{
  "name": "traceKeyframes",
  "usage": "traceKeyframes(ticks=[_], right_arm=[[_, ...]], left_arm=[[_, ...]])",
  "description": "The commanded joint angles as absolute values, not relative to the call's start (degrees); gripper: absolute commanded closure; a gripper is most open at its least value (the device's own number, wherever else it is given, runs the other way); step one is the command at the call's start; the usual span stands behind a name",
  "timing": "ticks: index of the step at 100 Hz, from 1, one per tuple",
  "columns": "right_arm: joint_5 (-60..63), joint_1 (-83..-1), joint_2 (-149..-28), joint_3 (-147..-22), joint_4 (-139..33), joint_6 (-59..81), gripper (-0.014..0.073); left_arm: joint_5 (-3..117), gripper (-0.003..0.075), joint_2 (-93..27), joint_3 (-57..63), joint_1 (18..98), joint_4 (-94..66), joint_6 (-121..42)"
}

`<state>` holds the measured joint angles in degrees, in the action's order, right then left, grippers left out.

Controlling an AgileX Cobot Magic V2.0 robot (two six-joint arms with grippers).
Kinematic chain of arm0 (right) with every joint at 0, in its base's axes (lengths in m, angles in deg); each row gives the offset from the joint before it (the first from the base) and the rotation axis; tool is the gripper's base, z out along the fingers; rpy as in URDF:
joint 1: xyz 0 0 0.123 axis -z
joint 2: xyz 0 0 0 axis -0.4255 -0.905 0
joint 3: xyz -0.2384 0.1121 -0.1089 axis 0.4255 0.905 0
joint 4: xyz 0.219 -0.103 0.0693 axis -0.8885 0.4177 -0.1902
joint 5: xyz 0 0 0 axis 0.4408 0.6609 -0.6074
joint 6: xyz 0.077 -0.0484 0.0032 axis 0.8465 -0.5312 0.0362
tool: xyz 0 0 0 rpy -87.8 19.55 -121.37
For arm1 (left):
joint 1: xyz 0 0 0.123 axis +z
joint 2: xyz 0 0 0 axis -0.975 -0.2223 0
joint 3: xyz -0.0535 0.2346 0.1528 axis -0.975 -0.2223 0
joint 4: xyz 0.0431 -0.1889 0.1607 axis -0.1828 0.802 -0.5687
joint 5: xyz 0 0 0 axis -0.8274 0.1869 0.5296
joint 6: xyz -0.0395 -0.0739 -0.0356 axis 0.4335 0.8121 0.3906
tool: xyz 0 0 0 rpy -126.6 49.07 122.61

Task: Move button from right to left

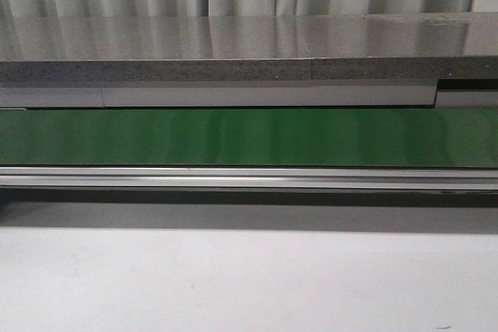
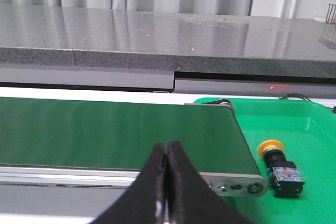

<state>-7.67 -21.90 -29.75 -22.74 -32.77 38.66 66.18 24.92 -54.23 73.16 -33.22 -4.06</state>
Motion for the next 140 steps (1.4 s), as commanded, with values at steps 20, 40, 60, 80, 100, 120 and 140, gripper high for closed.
traceKeyframes(ticks=[20, 40, 60, 80, 100, 120, 140], right_arm=[[-12.0, -21.9, -28.5, -23.6, -32.2, 38.8, 0.0659], [-12.0, -21.9, -28.5, -23.6, -32.2, 38.8, 0.0659], [-13.1, -21.9, -28.5, -23.6, -32.1, 38.8, 0.0659], [-16.2, -21.7, -28.6, -25.1, -33.5, 38.8, 0.0658], [3.3, -21.7, -33.4, -38.5, -33.3, 38.7, 0.0651], [19.1, -21.7, -46.4, -53.9, -32.9, 41.8, 0.0651], [25.4, -21.7, -60.5, -66.4, -25.7, 46.9, 0.0651]], left_arm=[[70.4, 0.0741, 26.7, -56.8, 72.9, -33.1, -3.5], [70.4, 0.0741, 26.7, -56.8, 72.9, -33.1, -3.5], [70.4, 0.0741, 26.7, -56.8, 72.9, -33.1, -3.5], [70.4, 0.0741, 26.7, -56.8, 72.9, -33.1, -3.5], [70.4, 0.0741, 26.7, -56.8, 72.9, -33.1, -3.5], [70.4, 0.0741, 26.7, -56.8, 72.9, -33.1, -3.5], [70.4, 0.0741, 26.7, -56.8, 72.9, -33.1, -3.5]])
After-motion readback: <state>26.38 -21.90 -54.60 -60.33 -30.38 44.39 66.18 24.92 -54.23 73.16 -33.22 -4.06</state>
